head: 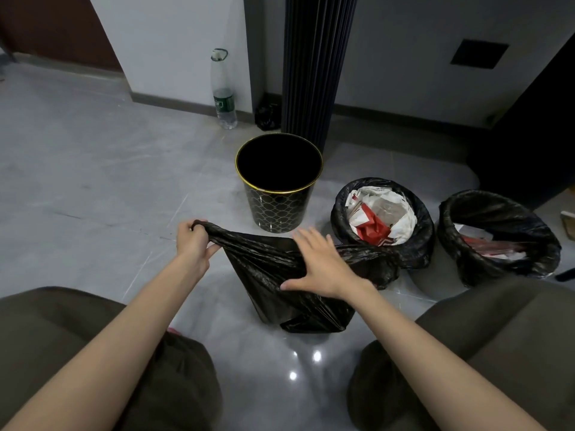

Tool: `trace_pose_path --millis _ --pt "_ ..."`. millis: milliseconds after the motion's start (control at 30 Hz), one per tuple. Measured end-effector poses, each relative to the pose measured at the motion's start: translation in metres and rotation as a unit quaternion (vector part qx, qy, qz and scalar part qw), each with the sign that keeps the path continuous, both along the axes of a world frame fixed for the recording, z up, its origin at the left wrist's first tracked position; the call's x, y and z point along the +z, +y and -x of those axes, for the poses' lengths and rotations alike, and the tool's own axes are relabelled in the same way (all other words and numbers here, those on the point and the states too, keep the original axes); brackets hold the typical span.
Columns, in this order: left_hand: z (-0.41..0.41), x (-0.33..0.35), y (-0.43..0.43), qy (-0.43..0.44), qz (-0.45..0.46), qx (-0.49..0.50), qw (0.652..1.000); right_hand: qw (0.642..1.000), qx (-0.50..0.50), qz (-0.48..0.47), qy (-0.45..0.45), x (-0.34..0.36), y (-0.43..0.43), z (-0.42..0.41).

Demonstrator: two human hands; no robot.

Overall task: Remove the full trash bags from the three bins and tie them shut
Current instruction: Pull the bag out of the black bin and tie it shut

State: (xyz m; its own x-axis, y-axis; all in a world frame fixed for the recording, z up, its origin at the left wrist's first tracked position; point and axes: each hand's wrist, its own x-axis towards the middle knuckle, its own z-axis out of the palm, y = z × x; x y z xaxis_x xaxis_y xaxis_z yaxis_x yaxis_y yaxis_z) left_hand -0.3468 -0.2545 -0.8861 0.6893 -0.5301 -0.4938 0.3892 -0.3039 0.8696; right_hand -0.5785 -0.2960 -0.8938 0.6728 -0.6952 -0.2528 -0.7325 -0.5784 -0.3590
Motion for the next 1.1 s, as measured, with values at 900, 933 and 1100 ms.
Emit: trace_pose_path --millis 900,933,1100 --pt "0.014 0.024 -0.004 0.024 -0.081 -0.224 0.971 0.987 -0.113 -0.077 -0.081 -0.047 0.002 -0.069" --pt "0.016 0.026 -0.004 0.013 -0.087 -0.244 0.966 0.99 -0.099 -0.075 -0.069 -0.048 0.002 -0.072" --pt "0.017 0.027 -0.007 0.018 -0.098 -0.266 0.959 0.996 -0.076 -0.014 -0.036 -0.048 0.008 -0.084"
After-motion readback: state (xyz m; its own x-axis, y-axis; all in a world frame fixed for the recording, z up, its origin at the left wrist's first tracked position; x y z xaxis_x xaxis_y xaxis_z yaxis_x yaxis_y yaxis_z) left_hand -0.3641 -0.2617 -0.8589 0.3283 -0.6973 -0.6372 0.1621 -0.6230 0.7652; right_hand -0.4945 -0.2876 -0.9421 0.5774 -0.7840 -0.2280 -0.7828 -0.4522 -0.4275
